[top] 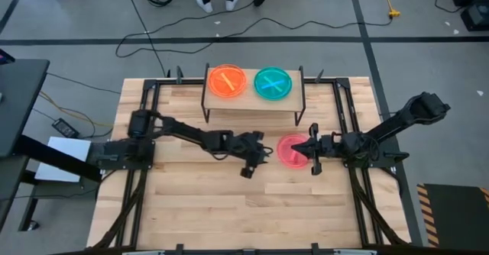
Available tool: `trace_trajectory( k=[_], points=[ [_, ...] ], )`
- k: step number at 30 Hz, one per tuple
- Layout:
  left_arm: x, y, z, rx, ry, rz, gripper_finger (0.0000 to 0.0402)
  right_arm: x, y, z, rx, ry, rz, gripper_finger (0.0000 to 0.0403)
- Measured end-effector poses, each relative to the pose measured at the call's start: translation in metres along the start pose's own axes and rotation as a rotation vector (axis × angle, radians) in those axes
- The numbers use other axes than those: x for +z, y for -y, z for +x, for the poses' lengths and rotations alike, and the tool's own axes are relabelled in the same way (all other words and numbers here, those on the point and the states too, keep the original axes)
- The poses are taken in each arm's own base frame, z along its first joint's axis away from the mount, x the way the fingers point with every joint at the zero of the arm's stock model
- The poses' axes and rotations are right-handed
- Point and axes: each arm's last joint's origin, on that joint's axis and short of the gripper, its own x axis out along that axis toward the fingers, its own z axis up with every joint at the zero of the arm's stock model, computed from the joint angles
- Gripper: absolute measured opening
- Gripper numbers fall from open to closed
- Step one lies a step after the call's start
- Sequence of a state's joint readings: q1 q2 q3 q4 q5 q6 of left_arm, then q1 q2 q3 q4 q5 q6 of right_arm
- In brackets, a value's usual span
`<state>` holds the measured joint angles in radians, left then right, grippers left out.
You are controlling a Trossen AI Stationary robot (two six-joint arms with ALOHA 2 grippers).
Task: Place and stack plates onto a shelf
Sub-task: Stack the red plate on top of the orange plate on the shelf
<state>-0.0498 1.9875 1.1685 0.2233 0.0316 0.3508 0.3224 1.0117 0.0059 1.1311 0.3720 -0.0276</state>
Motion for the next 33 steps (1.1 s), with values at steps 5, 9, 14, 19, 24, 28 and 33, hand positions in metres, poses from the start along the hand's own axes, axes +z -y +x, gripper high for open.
trace_trajectory(
  k=[5,9,14,19,24,28,33],
  points=[
    [-0.002,-0.001,0.028,-0.015,-0.016,0.049,0.013,0.004,0.003,-0.001,0.005,0.026,0.003,0.0005],
    [0.0,-0.003,0.047,-0.012,-0.012,0.055,0.0145,0.006,0.003,-0.001,0.013,0.039,-0.006,0.0005],
    [0.001,-0.01,0.06,0.004,-0.01,0.044,0.017,0.005,0.003,-0.002,0.013,0.028,-0.01,0.0005],
    [-0.003,-0.017,0.061,0.03,-0.026,0.067,0.018,0.005,0.003,-0.002,0.014,0.025,-0.012,0.0005],
    [-0.01,-0.022,0.064,0.042,-0.038,0.086,0.018,0.004,0.003,-0.001,0.014,0.021,-0.013,0.0005],
    [-0.019,-0.021,0.07,0.04,-0.058,0.165,0.018,0.005,0.003,-0.001,0.014,0.021,-0.013,0.0005],
    [-0.02,-0.02,0.073,0.08,-0.063,0.219,0.018,0.005,0.003,-0.001,0.014,0.022,-0.014,0.0005]
  ],
)
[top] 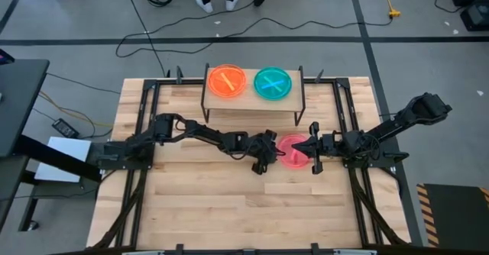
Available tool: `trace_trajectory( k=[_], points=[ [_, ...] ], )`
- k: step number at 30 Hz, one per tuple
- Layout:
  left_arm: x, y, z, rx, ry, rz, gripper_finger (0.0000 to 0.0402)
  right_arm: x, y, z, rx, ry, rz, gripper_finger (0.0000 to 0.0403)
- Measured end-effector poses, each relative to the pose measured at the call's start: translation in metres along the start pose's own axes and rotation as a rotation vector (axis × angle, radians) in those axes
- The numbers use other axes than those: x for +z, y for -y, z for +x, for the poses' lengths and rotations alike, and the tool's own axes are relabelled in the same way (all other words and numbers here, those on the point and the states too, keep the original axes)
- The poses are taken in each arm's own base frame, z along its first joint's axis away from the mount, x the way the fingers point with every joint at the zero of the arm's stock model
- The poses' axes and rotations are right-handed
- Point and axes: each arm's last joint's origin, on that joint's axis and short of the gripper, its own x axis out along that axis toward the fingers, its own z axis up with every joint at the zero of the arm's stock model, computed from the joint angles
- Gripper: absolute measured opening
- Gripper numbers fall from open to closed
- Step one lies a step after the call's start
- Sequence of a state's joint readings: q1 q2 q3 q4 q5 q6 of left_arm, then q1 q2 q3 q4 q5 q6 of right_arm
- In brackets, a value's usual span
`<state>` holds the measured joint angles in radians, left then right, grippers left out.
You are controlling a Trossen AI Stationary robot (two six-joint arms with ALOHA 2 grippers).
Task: Place and stack plates onto a shelf
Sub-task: Stack the red plate on top of the orange plate on the shelf
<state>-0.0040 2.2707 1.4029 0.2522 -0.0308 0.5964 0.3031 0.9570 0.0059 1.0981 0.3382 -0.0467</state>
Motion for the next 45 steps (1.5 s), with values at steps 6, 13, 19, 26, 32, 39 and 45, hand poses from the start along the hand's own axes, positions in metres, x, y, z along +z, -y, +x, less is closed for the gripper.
trace_trajectory(
  k=[6,13,19,26,32,39,45],
  points=[
    [0.0005,-0.0001,0.0004,0.01,0.005,0.099,0.0163,0.0,0.0,0.0,0.0,0.0,-0.002,0.0005],
    [0.0015,-0.0022,-0.0001,0.026,0.005,0.26,0.0123,0.0001,0.0,0.0,0.0,0.001,-0.001,0.0005],
    [0.0012,-0.0027,-0.0005,0.029,-0.009,0.359,0.0085,0.0006,0.0,0.0,0.0,0.006,0.001,0.0005],
    [0.0018,-0.0006,-0.0008,0.042,-0.041,0.476,0.0061,0.0009,0.0,0.0001,0.0,0.008,0.001,0.0005],
    [0.0008,0.0,-0.0006,0.024,-0.03,0.487,0.0084,0.0009,0.0,0.0001,0.0,0.008,0.002,0.0005],
    [-0.0049,-0.0046,0.001,0.01,-0.02,0.453,0.0117,0.0009,0.0,0.0,0.0,0.008,0.002,0.0005],
    [-0.0028,-0.0082,0.0071,-0.004,-0.011,0.446,0.0118,0.0009,0.0,0.0001,0.0,0.008,0.002,0.0005]
  ],
)
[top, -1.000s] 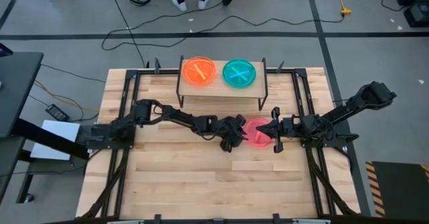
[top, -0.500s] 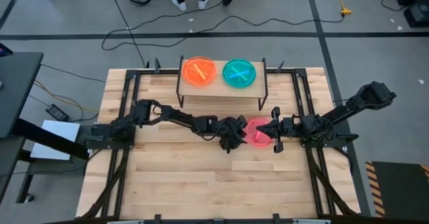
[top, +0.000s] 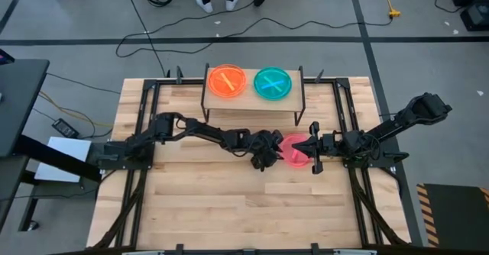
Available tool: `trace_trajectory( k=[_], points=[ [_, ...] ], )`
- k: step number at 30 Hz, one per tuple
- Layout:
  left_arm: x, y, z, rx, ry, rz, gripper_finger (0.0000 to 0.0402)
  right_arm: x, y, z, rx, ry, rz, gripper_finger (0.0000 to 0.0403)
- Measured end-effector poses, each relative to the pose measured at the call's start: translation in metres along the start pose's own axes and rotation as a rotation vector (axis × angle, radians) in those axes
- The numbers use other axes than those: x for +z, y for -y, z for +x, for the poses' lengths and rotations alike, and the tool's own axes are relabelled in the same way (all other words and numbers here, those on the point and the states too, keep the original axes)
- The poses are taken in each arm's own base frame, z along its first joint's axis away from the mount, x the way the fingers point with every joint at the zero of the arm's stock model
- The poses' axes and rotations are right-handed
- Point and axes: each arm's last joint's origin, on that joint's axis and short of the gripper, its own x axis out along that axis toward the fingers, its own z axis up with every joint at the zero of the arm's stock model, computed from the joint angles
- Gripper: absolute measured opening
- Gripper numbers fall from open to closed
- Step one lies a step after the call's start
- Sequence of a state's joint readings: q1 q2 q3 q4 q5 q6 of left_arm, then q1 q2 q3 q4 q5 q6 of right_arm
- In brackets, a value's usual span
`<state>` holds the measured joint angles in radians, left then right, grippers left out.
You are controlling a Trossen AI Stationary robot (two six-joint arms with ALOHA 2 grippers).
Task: Place and stack plates onto a shelf
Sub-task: Stack the red plate on top of the orange plate on the shelf
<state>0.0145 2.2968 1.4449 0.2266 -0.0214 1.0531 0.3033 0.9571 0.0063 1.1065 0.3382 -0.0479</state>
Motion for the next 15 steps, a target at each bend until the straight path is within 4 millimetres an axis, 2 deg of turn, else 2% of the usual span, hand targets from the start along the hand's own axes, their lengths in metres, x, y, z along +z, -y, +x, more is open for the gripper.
trace_trajectory(
  k=[3,9,15],
  points=[
    [0.005,-0.005,0.002,-0.013,-0.006,-0.002,0.0118,0.0,0.0,0.0,0.0,0.001,-0.002,0.0005],
    [0.004,-0.002,0.014,-0.087,-0.059,-0.014,0.0118,0.0,0.0,0.0,0.001,0.001,-0.004,0.0005],
    [0.005,-0.006,0.017,-0.066,-0.083,-0.019,0.0109,0.0,-0.001,0.0,0.043,0.005,-0.01,0.0005]
  ],
)
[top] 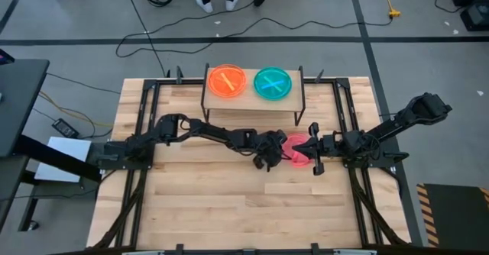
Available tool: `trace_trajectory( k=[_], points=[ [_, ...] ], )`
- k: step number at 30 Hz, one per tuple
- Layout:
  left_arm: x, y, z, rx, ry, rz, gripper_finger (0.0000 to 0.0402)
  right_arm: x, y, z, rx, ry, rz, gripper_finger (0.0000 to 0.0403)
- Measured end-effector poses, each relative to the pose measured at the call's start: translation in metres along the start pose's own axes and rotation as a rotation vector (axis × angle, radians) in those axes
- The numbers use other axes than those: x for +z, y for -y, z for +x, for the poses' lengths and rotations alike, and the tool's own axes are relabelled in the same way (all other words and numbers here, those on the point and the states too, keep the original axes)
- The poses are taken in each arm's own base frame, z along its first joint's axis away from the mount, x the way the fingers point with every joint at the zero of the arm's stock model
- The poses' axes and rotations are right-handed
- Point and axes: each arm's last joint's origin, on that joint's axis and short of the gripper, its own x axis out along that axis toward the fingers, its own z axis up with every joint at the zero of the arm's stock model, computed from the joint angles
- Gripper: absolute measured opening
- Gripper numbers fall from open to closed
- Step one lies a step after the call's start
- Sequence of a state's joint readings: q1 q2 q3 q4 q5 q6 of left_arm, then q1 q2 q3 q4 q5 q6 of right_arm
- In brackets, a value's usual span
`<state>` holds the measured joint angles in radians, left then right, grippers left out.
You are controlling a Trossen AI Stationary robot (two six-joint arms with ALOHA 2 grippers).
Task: Place and stack plates onto a shelf
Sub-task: Stack the red plate on top of the orange plate on the shelf
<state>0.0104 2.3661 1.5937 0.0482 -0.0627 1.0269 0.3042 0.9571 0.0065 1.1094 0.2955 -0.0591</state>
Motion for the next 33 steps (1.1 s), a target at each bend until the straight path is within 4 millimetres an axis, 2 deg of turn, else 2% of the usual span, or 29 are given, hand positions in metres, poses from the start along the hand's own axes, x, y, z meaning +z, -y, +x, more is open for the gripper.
trace_trajectory(
  k=[4,10,18,23,33],
  points=[
    [0.001,-0.007,-0.001,-0.009,0.0,-0.015,0.0075,0.002,0.0,0.0,0.005,0.019,0.0,0.0005],
    [0.002,-0.002,-0.001,-0.049,-0.009,0.041,0.0012,0.002,0.0,0.0,0.005,0.02,0.008,0.0005],
    [0.008,0.0,-0.004,-0.031,-0.055,0.091,0.0005,0.003,0.0,0.0,0.006,0.026,0.022,0.0005],
    [0.014,0.001,-0.016,-0.031,-0.156,0.097,0.0003,0.002,0.0,0.0,0.007,0.021,0.02,0.0005],
    [0.031,0.013,-0.066,-0.158,-0.419,-0.052,0.0001,0.001,0.0,0.0,0.009,0.014,0.009,0.0005]
  ],
)
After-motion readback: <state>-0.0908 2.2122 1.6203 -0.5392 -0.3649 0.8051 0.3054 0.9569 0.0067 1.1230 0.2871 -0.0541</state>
